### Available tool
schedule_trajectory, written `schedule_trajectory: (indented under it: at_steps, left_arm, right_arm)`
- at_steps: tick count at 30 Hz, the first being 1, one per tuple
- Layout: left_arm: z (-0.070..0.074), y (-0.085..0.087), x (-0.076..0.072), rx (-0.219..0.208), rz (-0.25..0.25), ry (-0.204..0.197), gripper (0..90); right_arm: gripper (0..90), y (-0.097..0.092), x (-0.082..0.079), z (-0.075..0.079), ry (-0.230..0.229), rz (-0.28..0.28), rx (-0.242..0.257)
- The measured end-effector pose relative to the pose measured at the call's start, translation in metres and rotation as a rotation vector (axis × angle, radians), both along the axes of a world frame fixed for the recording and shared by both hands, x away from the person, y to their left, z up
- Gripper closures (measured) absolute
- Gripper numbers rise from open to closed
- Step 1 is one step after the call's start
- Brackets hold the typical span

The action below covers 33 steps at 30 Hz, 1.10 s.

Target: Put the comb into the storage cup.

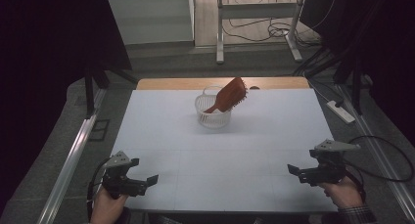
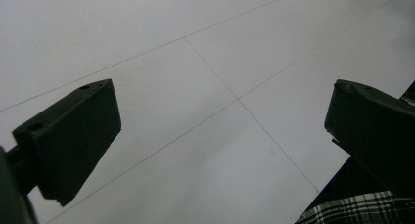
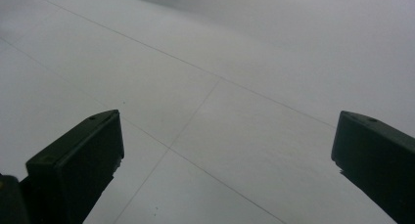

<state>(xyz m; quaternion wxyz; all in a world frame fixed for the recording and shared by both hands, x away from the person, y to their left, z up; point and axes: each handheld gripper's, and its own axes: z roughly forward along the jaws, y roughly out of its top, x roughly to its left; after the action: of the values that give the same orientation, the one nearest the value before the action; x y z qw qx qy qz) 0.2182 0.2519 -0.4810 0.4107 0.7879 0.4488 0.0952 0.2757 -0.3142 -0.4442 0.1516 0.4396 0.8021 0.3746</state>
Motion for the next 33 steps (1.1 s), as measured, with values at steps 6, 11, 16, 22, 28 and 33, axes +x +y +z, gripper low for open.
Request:
schedule_trajectory:
  at_steps: [6,11,16,22,28,33]
  left_arm:
    - [0.0,0.0,0.0,0.0,0.0,0.0,0.1]
    - [0.0,0.0,0.0,0.0,0.0,-0.001,0.1]
    - [0.0,0.0,0.0,0.0,0.001,-0.001,0.1]
    - [0.0,0.0,0.0,0.0,0.001,0.0,0.1]
    - [0.0,0.0,0.0,0.0,0.001,0.0,0.1]
    - [0.0,0.0,0.0,0.002,0.001,0.0,0.1]
  right_arm:
    - [0.0,-0.005,-0.005,0.0,0.001,-0.014,-0.009]
    - [0.0,-0.007,-0.009,-0.001,0.005,-0.025,-0.019]
    - [0.0,-0.009,-0.014,-0.001,-0.001,-0.034,-0.031]
    - [0.0,-0.012,-0.019,-0.001,-0.002,-0.049,-0.041]
    - [0.0,-0.014,-0.023,-0.002,0.005,-0.06,-0.065]
    - [0.0,-0.015,-0.026,-0.004,0.013,-0.062,-0.091]
